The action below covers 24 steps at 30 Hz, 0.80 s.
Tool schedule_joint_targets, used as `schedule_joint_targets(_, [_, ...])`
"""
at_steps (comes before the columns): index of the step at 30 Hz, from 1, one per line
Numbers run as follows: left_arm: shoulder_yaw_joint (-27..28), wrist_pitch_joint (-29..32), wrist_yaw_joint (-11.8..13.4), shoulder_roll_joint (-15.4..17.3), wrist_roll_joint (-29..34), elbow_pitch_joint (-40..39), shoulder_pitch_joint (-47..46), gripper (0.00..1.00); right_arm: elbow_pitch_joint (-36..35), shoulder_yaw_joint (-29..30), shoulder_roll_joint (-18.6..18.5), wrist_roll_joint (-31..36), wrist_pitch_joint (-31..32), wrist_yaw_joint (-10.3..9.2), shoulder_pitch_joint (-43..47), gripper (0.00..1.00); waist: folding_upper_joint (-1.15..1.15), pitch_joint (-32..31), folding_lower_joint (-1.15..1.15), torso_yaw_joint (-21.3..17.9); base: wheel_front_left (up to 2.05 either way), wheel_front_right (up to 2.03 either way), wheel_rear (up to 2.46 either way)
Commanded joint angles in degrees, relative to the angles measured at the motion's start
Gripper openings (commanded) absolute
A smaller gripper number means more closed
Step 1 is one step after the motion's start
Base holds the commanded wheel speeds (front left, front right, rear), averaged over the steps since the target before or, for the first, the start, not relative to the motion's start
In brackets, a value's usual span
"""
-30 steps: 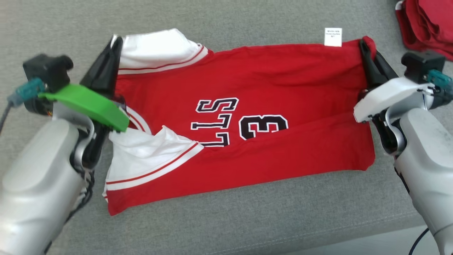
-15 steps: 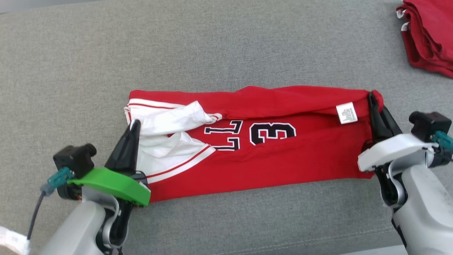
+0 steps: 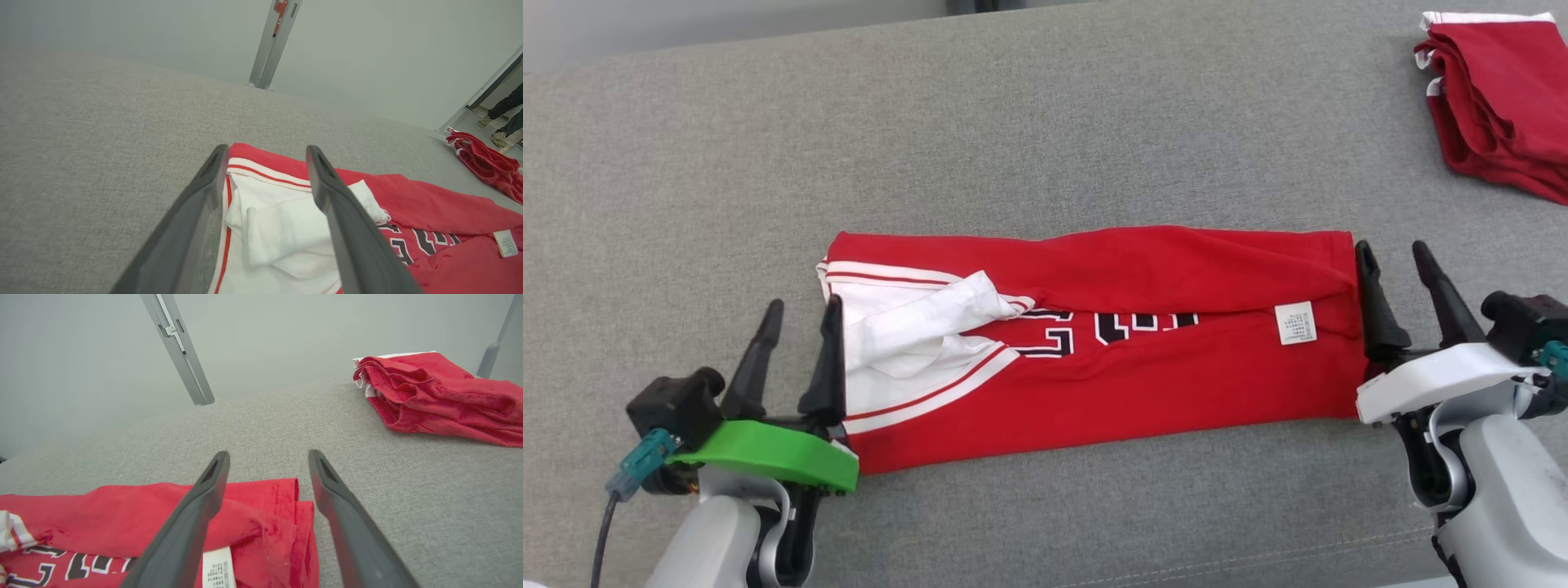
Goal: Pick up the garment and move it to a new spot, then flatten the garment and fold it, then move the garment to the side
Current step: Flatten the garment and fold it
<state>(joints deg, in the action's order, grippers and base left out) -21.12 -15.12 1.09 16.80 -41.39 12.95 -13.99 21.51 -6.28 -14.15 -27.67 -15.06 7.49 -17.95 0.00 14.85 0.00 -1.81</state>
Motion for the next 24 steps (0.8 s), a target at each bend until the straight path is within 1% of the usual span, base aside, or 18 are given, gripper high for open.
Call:
schedule_joint_targets(1, [1.82, 0.01, -0.34, -0.43, 2.48, -0.63, 1.19, 1.0, -0.51, 0.33, -0.53, -0.39, -0.13, 0.0, 0.34, 1.0, 0.0, -0.19, 0.0, 0.05, 0.0, 0.0, 0.0])
schedule_joint_targets(4, [5.81, 0.01, -0.6, -2.06, 6.95, -2.01, 1.89, 1.0, 0.68, 0.86, -1.19, 0.12, -0.14, 0.0, -0.42, 1.0, 0.0, -0.23, 0.0, 0.2, 0.0, 0.0, 0.0])
schedule_joint_targets(5, [7.18, 0.02, -0.6, -2.71, 9.08, -2.61, 2.19, 1.0, 2.24, 0.76, -1.28, 0.27, -0.13, 0.0, -0.86, 1.0, 0.0, -0.2, 0.0, 0.3, 0.0, 0.0, 0.0])
schedule_joint_targets(8, [10.52, 0.01, -1.24, -4.6, 12.94, -3.66, 2.9, 1.0, 6.55, 0.36, -1.17, -0.01, 0.51, 0.0, -2.72, 1.0, 0.0, 0.01, 0.0, 0.68, 0.0, 0.0, 0.0])
schedule_joint_targets(11, [13.44, 0.01, -2.3, -6.48, 16.59, -4.15, 3.46, 1.0, 11.65, 0.07, -0.84, -0.65, 0.87, 0.0, -4.33, 1.0, 0.0, 0.27, 0.0, 1.4, 0.0, 0.0, 0.0])
schedule_joint_targets(15, [16.78, 0.01, -3.69, -8.45, 20.32, -4.02, 4.12, 1.0, 17.59, -1.07, -0.04, -1.08, 1.56, 0.0, -5.63, 1.0, 0.0, 0.36, 0.0, 2.24, 0.0, 0.0, 0.0])
schedule_joint_targets(20, [19.77, 0.01, -5.18, -10.27, 23.49, -3.57, 5.11, 1.0, 22.77, -2.61, 1.32, -3.02, 1.57, 0.0, -5.78, 1.0, 0.0, 0.1, 0.0, 2.7, 0.0, 0.0, 0.0])
schedule_joint_targets(21, [20.83, 0.01, -5.64, -10.82, 24.41, -3.23, 5.48, 1.0, 24.08, -4.18, 2.06, -3.9, 2.19, 0.02, -5.77, 0.91, 0.0, -0.1, 0.0, 2.71, 0.0, 0.0, 0.0])
schedule_joint_targets(22, [21.23, 0.01, -5.96, -11.17, 24.87, -3.02, 5.67, 1.0, 24.58, -5.04, 2.23, -4.5, 2.4, 0.02, -5.78, 0.36, 0.0, -0.24, 0.0, 2.73, 0.0, 0.0, 0.0])
schedule_joint_targets(24, [21.92, 0.02, -6.4, -11.65, 25.71, -2.74, 5.87, 1.0, 24.9, -6.18, 2.27, -5.58, 2.06, 0.02, -6.01, 0.0, 0.0, -0.5, 0.0, 2.68, 0.0, 0.0, 0.0])
